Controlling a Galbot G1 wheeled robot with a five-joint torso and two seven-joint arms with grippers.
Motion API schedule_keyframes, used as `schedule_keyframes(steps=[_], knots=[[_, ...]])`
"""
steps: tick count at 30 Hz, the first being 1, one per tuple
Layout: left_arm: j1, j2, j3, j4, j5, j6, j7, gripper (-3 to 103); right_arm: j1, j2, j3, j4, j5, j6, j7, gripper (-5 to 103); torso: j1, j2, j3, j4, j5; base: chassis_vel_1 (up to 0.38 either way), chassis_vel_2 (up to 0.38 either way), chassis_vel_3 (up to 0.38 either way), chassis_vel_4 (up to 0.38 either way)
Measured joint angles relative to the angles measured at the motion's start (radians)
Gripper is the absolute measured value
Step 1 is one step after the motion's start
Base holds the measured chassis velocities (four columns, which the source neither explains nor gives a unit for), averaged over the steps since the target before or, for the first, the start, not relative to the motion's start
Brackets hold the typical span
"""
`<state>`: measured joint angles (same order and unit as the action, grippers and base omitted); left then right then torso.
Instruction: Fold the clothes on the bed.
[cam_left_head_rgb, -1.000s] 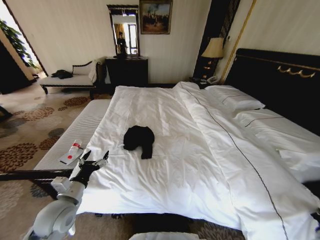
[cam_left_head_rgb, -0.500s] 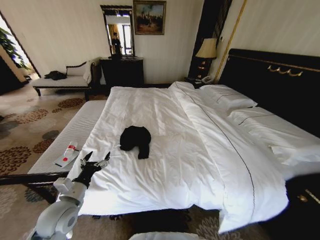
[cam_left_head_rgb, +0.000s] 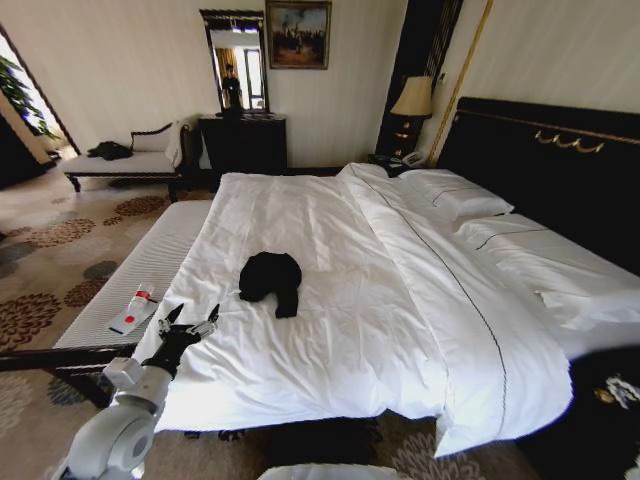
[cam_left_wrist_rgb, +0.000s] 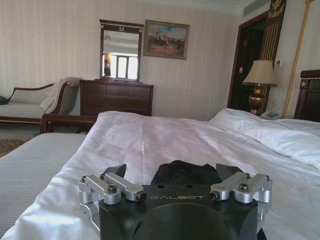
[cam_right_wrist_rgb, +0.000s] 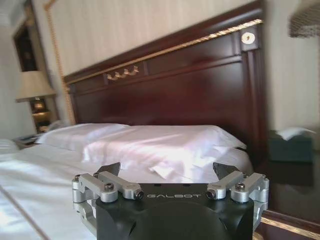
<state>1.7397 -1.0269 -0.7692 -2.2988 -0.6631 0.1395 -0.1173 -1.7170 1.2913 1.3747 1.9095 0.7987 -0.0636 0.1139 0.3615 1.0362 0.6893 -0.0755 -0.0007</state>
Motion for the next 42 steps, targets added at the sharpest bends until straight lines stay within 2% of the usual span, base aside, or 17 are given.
schedule_keyframes(steps=[9,12,14,16,22,26,42], knots=[[-0.006,0.000,0.000,0.000,0.000,0.000,-0.002,100,-0.018,-0.015,-0.077,0.181,-0.015,-0.035,0.002,100,0.000,0.000,0.000,-0.0001,0.0000,0.000,0.000,0.000,0.000],[-0.012,0.006,0.003,0.002,0.002,0.002,-0.006,100,-0.016,-0.071,-0.151,0.268,-0.013,-0.061,0.011,100,0.000,0.000,0.000,0.0000,0.0000,0.000,0.000,0.000,0.000],[-0.013,0.007,0.004,0.003,0.002,0.002,-0.006,100,-0.015,-0.081,-0.166,0.278,-0.019,-0.062,0.013,100,0.000,0.000,0.000,0.0000,-0.0001,0.000,0.000,0.000,0.000],[-0.021,0.010,0.004,0.006,0.002,0.004,-0.010,100,-0.005,-0.108,-0.230,0.316,-0.071,-0.062,0.019,100,0.000,0.000,0.000,0.0001,0.0000,0.000,0.000,0.000,0.000],[-0.021,0.009,0.006,0.003,0.002,0.005,-0.013,100,0.025,-0.081,-0.312,0.330,-0.154,-0.084,0.050,100,0.000,0.000,0.000,0.0000,0.0001,0.000,0.000,0.000,0.000],[-0.013,0.009,0.006,0.002,0.003,0.005,-0.014,100,0.018,-0.061,-0.323,0.304,-0.204,-0.084,0.053,100,0.000,0.000,0.000,-0.0003,0.0003,0.000,0.000,0.000,0.000],[-0.002,0.017,0.009,-0.014,0.010,0.008,-0.021,100,0.012,-0.042,-0.336,0.302,-0.221,-0.073,0.064,100,0.000,0.000,0.000,-0.0001,0.0003,0.025,0.021,-0.021,-0.027]])
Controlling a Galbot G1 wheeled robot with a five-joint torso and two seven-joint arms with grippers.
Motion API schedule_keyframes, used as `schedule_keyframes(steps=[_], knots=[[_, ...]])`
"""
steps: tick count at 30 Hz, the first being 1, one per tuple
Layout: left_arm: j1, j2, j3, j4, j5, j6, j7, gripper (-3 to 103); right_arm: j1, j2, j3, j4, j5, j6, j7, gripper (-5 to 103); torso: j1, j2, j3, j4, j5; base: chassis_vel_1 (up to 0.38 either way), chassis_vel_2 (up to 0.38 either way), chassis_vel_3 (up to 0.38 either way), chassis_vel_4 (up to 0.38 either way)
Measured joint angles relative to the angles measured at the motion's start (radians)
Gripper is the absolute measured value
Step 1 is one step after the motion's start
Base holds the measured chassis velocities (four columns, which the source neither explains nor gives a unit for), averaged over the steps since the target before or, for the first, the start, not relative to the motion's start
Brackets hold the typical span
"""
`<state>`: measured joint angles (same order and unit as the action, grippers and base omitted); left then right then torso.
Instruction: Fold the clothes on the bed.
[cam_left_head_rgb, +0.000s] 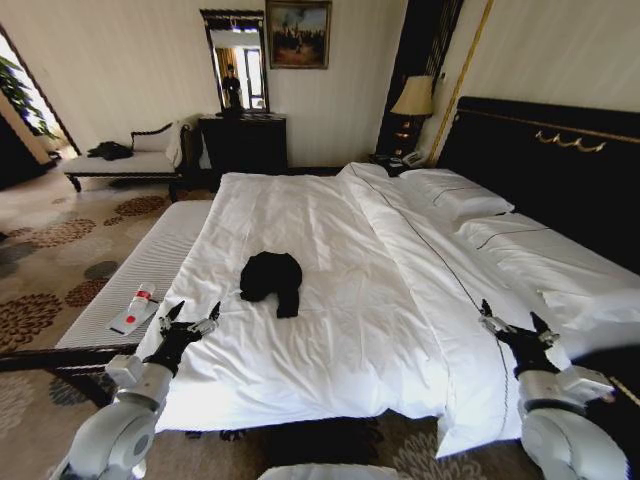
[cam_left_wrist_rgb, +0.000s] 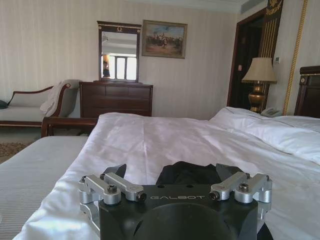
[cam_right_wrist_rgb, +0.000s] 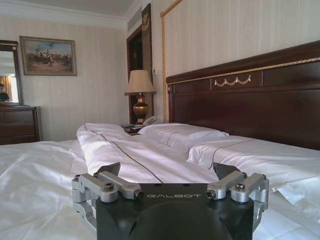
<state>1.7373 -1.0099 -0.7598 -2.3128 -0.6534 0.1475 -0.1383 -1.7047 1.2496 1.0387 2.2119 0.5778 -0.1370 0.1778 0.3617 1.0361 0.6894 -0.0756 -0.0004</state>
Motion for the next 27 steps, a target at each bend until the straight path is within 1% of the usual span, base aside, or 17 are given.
schedule_keyframes(steps=[3,7,10,14,23,27], knots=[[0.008,-0.001,-0.001,-0.004,0.002,0.000,0.000,100,-0.003,0.005,-0.009,0.010,0.000,0.001,-0.003,100,0.000,0.000,0.000,0.0000,0.0000,0.108,0.130,-0.135,-0.134],[0.012,-0.001,0.002,-0.006,0.005,0.000,0.000,100,-0.003,0.013,-0.014,0.015,-0.008,-0.001,-0.012,100,0.000,0.000,0.000,0.0003,-0.0012,0.109,0.111,-0.102,-0.091],[0.012,-0.001,0.003,-0.007,0.006,0.000,0.000,100,-0.004,0.019,-0.015,0.016,-0.018,-0.001,-0.018,100,0.000,0.000,0.000,0.0003,-0.0009,0.087,0.053,-0.049,-0.031],[0.011,-0.001,0.009,-0.008,0.008,0.001,-0.001,100,-0.009,0.028,-0.020,0.016,-0.017,0.024,-0.027,100,0.000,0.000,0.000,-0.0001,0.0006,0.000,0.000,0.000,0.000],[0.008,-0.002,0.013,-0.006,0.010,0.001,-0.001,100,-0.017,0.028,-0.021,0.011,-0.004,0.046,-0.041,100,0.000,0.000,0.000,0.0002,-0.0005,0.000,0.000,0.000,0.000],[0.006,0.000,0.011,-0.006,0.008,0.002,-0.001,100,-0.018,0.030,-0.021,0.005,-0.005,0.052,-0.050,100,0.000,0.000,0.000,0.0001,-0.0002,-0.004,0.013,-0.001,-0.006]])
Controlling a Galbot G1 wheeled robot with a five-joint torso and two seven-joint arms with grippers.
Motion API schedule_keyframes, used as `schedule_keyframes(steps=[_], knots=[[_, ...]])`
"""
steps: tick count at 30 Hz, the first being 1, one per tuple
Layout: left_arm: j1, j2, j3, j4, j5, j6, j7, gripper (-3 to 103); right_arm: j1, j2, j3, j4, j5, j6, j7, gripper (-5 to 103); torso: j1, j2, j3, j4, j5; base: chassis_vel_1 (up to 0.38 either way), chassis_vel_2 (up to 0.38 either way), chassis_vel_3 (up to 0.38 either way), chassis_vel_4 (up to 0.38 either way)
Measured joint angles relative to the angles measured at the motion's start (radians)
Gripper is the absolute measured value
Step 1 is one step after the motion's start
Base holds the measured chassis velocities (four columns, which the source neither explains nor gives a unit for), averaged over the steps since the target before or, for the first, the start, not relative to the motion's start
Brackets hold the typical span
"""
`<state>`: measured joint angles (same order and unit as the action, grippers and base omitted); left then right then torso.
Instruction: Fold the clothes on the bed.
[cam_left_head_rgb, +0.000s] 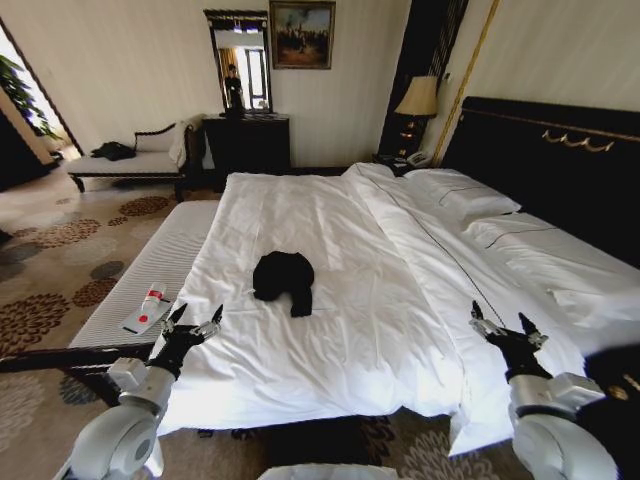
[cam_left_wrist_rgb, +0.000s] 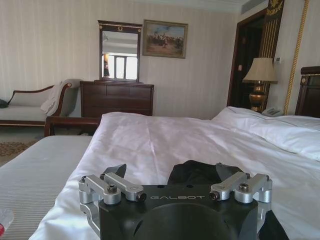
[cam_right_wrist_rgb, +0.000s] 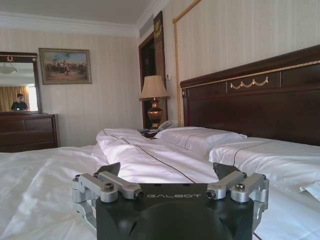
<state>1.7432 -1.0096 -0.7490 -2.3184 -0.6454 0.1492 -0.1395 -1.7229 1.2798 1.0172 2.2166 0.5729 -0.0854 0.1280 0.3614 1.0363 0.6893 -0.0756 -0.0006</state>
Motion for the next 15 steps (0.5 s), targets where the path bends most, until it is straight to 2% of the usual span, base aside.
schedule_keyframes(steps=[15], knots=[[0.003,-0.002,-0.004,-0.002,-0.001,0.001,-0.003,100,0.000,0.001,-0.008,-0.008,-0.015,0.001,-0.004,100,0.000,0.000,0.000,0.0001,0.0000,-0.086,0.074,0.077,-0.085]])
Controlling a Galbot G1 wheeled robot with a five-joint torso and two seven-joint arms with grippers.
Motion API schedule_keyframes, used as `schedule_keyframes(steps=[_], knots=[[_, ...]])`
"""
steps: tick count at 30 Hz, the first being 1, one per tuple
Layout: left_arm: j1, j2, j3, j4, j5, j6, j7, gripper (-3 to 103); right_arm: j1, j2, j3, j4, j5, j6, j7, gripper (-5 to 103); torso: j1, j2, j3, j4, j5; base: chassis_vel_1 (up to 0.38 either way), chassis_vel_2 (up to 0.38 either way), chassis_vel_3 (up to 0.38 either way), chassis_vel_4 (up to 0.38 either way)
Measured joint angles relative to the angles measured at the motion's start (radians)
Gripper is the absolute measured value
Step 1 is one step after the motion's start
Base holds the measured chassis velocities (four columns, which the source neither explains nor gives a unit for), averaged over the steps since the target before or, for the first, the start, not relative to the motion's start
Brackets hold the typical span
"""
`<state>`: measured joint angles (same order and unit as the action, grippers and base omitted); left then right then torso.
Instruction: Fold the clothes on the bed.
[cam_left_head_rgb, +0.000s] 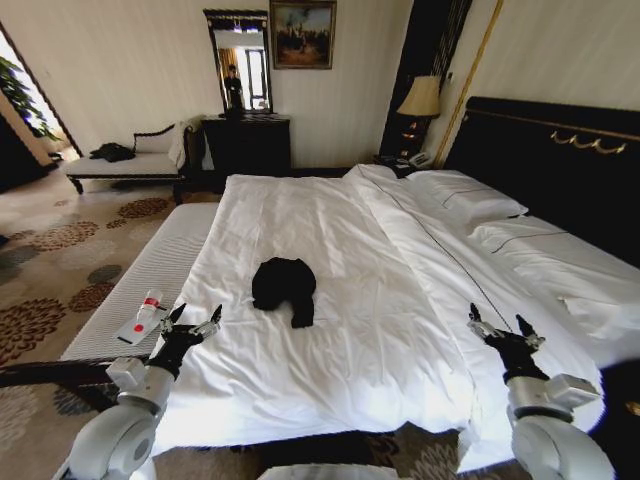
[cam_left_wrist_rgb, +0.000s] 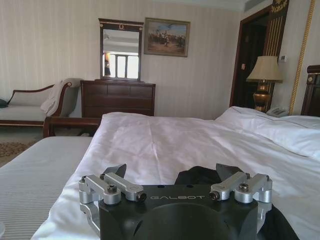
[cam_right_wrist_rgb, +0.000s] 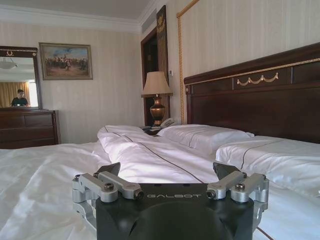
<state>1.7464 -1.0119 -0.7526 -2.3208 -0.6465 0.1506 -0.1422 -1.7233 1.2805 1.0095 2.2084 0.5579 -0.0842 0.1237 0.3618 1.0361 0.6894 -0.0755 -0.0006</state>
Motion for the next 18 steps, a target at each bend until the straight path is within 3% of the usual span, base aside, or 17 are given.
schedule_keyframes(steps=[18], knots=[[-0.001,-0.001,-0.002,0.002,-0.001,0.000,0.000,100,-0.005,-0.001,0.000,0.007,0.000,0.001,0.000,100,0.000,0.000,0.000,-0.0001,0.0001,-0.005,0.073,-0.003,-0.075]])
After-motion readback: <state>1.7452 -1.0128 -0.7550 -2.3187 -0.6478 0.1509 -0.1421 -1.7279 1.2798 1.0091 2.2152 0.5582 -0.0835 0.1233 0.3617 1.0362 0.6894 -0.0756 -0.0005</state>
